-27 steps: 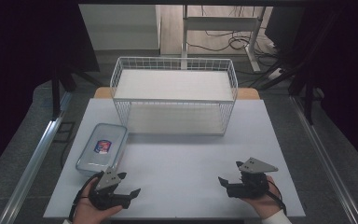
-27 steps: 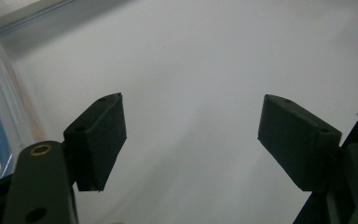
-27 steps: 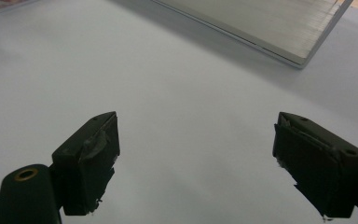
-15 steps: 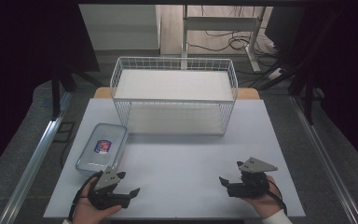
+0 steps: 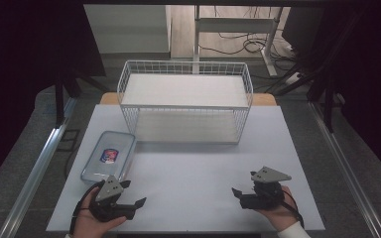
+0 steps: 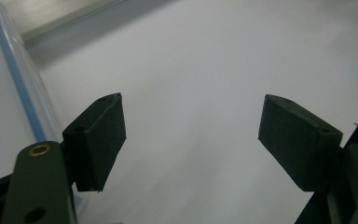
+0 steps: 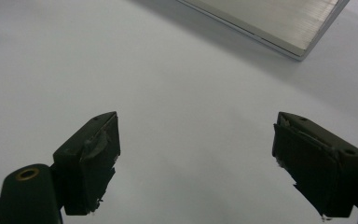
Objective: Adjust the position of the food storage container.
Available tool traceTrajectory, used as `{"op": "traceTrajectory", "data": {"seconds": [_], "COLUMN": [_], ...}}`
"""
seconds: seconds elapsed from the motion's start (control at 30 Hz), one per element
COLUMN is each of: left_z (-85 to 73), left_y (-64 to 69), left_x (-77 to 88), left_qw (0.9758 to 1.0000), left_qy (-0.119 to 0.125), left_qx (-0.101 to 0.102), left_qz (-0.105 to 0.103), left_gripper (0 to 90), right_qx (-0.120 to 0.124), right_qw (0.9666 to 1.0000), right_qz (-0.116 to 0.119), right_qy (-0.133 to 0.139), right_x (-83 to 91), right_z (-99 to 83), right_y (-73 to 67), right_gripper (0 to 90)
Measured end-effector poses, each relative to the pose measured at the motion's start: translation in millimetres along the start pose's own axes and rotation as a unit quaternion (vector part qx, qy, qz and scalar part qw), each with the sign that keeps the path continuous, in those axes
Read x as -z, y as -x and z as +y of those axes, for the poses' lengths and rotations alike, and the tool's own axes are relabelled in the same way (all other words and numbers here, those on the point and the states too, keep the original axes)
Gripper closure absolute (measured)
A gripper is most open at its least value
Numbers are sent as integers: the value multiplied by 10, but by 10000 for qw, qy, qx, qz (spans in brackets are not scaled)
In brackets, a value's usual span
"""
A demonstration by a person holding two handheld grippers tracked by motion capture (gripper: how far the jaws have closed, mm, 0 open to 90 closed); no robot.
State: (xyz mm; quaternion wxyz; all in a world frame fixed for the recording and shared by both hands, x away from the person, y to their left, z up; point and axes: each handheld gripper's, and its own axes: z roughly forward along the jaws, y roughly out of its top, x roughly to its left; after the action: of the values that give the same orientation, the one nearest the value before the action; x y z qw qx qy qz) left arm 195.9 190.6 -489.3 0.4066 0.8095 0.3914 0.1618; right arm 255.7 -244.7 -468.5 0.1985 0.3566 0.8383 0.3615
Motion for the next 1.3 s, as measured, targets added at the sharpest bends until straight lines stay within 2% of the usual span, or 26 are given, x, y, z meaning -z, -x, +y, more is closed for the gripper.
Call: {"op": "traceTrajectory", "data": {"seconds": [0.23,0.33,0.47,0.53,0.57,0.6,0.67,0.7,0.73,0.8,0.9,1.03,1.1,1.13,1.17,1.2,1.27,1.3], "left_z": [178,277,435,490,524,524,549,572,572,586,605,613,625,625,632,632,622,612], "left_y": [-46,-87,-226,-325,-436,-436,-545,-665,-665,-817,-1116,-1422,-1590,-1590,-1653,-1701,-1804,-1849], "left_x": [106,167,265,294,311,311,330,334,334,328,298,215,138,138,97,62,-3,-27], "left_qw": [10000,9999,9995,9992,9987,9987,9978,9973,9973,9959,9924,9888,9889,9889,9890,9878,9851,9838], "left_qy": [18,95,203,207,226,226,300,291,291,267,193,108,-22,-22,-131,-231,-383,-432], "left_qx": [83,45,175,266,392,392,467,480,480,567,840,1112,1056,1056,924,879,911,926], "left_qz": [15,103,181,192,243,243,350,481,481,647,873,991,1049,1049,1145,1268,1407,1475], "left_gripper": [225,224,227,228,248,265,282,313,330,341,352,349,387,402,402,430,494,569], "right_qx": [100,78,0,-14,-20,-20,-64,-74,-74,-100,-92,-101,-116,-116,-121,-119,-113,-123], "right_qw": [9999,9999,10000,10000,10000,10000,9999,9999,9999,9999,9999,9999,9999,9999,9999,9999,9999,9999], "right_qz": [97,100,36,-11,-61,-61,-73,-93,-93,-96,-99,-67,-43,-43,-42,-42,-59,-79], "right_qy": [-10,-5,-9,-43,-55,-55,-45,-42,-42,-51,-58,-76,-25,-25,-10,-2,5,8], "right_x": [-42,-26,-15,-16,-14,-14,-5,-4,-4,-7,-13,-26,-22,-22,-21,-18,-10,-4], "right_z": [55,57,63,68,78,78,86,89,89,90,90,89,99,99,100,101,94,87], "right_y": [-1,20,54,59,71,71,80,89,89,93,90,90,89,89,87,88,96,106], "right_gripper": [155,155,155,155,155,155,155,155,155,155,155,155,155,155,155,155,155,155]}}
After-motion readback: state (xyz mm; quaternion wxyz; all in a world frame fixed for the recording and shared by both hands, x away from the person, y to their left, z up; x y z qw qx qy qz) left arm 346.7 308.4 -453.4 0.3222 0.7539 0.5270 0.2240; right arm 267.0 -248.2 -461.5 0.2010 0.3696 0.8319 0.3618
